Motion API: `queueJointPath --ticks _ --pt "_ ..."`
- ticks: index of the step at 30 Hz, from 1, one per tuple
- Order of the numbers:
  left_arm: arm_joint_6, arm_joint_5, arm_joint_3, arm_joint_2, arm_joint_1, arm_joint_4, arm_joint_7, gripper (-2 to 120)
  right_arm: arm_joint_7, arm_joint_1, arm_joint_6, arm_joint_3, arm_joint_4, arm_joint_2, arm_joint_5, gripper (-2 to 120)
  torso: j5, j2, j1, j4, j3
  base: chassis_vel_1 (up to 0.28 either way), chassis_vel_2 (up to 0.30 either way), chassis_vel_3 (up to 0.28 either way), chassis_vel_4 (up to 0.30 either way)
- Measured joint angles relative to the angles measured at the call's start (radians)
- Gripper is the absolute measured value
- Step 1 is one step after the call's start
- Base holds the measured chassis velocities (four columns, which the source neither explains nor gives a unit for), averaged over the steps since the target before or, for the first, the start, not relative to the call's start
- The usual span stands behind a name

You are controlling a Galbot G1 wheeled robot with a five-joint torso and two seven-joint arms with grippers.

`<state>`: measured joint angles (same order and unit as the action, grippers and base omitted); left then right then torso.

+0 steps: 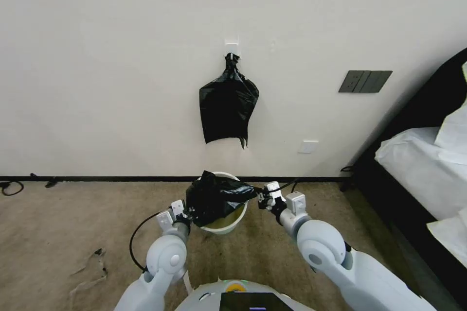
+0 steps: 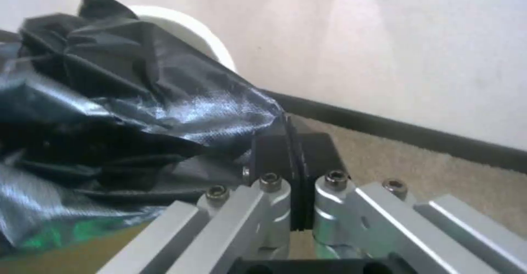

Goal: Place a trash bag onto the trash bin.

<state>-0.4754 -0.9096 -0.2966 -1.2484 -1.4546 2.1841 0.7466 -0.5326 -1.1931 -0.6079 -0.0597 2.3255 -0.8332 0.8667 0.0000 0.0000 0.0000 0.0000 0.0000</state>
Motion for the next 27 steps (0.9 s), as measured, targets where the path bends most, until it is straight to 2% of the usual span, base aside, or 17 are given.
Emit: queueJointPath --ticks 10,14,15,17,19,20,23,25,27 --pt "-0.028 -0.026 -0.018 0.031 0.0 0.02 0.005 1 -0.008 -0.062 -0.031 -0.031 -0.004 0.0 0.012 0 0.0 0.0 0.0 0.0 0.0 0.0 0.0 0.0 0.0" --pt "-0.057 -0.025 -0.012 0.037 -0.005 0.032 0.013 1 0.013 -0.074 -0.026 -0.018 0.007 0.0 -0.041 0 0.0 0.0 0.0 0.0001 0.0 0.0 0.0 0.0 0.0" --pt "-0.065 -0.025 -0.009 0.038 -0.005 0.036 0.017 1 0.038 -0.083 -0.013 -0.016 0.014 0.003 -0.082 7 0.0 0.0 0.0 0.0 0.0 0.0 0.0 0.0 0.0" --pt "-0.07 -0.025 -0.008 0.039 -0.005 0.038 0.018 1 0.054 -0.091 -0.005 -0.016 0.021 0.006 -0.107 10 0.0 0.0 0.0 0.0 0.0 0.0 0.0 0.0 0.0" --pt "-0.077 -0.028 -0.008 0.045 -0.002 0.041 0.02 1 0.089 -0.115 0.012 -0.015 0.047 0.023 -0.167 20 0.0 0.0 0.0 0.0001 0.0 0.0 0.0 0.0 0.0" --pt "-0.077 -0.028 -0.008 0.045 -0.002 0.041 0.02 1 0.089 -0.115 0.012 -0.015 0.047 0.023 -0.167 20 0.0 0.0 0.0 0.0001 0.0 0.0 0.0 0.0 0.0" --pt "-0.084 -0.049 -0.018 0.064 0.015 0.041 0.024 1 0.164 -0.193 0.057 -0.036 0.093 0.081 -0.286 35 0.0 0.0 0.0 -0.0001 0.0 0.0 0.0 0.0 0.0" --pt "-0.085 -0.054 -0.021 0.068 0.019 0.039 0.024 1 0.174 -0.208 0.064 -0.044 0.102 0.091 -0.299 38 0.0 0.0 0.0 -0.0001 0.0 0.0 0.0 0.0 0.0" --pt "-0.088 -0.064 -0.03 0.08 0.028 0.034 0.025 1 0.211 -0.253 0.093 -0.073 0.141 0.125 -0.332 48 0.0 0.0 0.0 -0.0002 0.0 0.0 0.0 0.0 0.0"
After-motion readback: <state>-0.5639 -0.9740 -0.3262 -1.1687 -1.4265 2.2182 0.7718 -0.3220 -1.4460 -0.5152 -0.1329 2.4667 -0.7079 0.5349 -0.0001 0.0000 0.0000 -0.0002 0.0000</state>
